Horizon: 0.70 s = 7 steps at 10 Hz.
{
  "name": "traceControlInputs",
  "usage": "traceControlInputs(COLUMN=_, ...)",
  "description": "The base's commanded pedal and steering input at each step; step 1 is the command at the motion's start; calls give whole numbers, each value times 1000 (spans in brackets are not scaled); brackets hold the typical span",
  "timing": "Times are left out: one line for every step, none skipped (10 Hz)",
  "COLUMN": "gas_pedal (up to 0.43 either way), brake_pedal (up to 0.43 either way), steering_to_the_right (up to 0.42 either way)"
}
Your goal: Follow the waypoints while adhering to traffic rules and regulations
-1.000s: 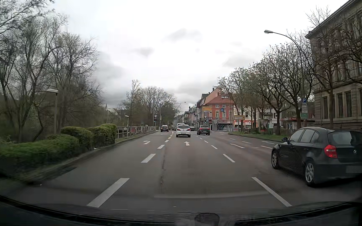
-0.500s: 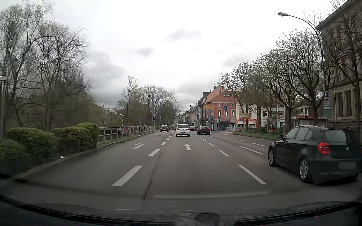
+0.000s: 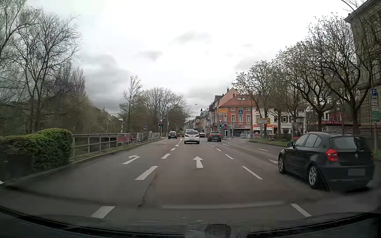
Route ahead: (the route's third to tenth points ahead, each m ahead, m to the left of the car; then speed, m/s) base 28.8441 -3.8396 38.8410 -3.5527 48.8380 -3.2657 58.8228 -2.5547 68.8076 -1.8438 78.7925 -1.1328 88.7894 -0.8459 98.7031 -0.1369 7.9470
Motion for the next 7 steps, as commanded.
traceControlInputs(gas_pedal=98, brake_pedal=0, steering_to_the_right=-2)
traceControlInputs(gas_pedal=98, brake_pedal=0, steering_to_the_right=-2)
traceControlInputs(gas_pedal=98, brake_pedal=0, steering_to_the_right=-2)
traceControlInputs(gas_pedal=98, brake_pedal=0, steering_to_the_right=-2)
traceControlInputs(gas_pedal=98, brake_pedal=0, steering_to_the_right=-2)
traceControlInputs(gas_pedal=98, brake_pedal=0, steering_to_the_right=-2)
traceControlInputs(gas_pedal=98, brake_pedal=0, steering_to_the_right=-2)
